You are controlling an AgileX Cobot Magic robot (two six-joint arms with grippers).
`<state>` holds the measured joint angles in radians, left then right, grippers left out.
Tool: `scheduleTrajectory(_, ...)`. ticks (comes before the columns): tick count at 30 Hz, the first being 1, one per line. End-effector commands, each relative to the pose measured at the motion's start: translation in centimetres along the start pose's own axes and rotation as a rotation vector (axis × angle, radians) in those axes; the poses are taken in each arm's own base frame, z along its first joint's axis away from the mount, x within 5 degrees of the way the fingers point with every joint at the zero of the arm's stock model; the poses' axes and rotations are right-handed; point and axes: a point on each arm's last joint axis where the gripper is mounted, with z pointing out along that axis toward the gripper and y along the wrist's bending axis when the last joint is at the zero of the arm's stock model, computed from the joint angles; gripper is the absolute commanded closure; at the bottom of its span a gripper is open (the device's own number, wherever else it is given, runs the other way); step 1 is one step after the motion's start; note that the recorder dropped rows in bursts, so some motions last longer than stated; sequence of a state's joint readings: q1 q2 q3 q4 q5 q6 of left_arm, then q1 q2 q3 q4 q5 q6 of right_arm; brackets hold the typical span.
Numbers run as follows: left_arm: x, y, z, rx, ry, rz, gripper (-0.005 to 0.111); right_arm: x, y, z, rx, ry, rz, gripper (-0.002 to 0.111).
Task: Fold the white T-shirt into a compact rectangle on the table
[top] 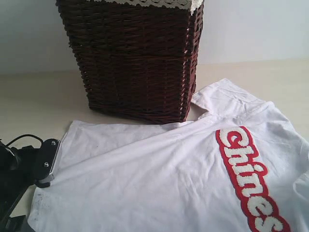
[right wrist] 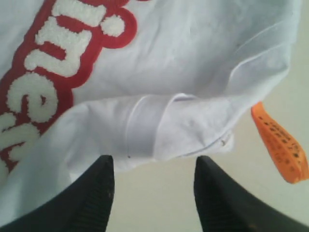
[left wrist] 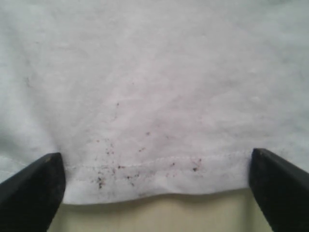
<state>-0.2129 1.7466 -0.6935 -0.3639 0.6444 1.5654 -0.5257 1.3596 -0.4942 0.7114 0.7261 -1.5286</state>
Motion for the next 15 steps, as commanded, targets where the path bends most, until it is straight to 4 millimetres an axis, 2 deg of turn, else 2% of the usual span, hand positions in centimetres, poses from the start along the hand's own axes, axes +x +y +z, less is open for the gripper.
scheduleTrajectory(1,0.7,-0.8,1.1,0.08,0.037,-0.013,0.007,1.5,-1.2,0.7,-0.092,-0.029,-0.011,0.06)
scheduleTrajectory(6,0.7,-0.8,1.1,0.08,0.037,-0.013,0.007,3.0,-2.3,2.5,-0.169,-0.035,0.006,0.06)
scheduleTrajectory(15,0.7,-0.8,1.1,0.08,0.037,-0.013,0.007,2.7,-2.6,3.9,-0.233,-0.165,-0.033,0.061)
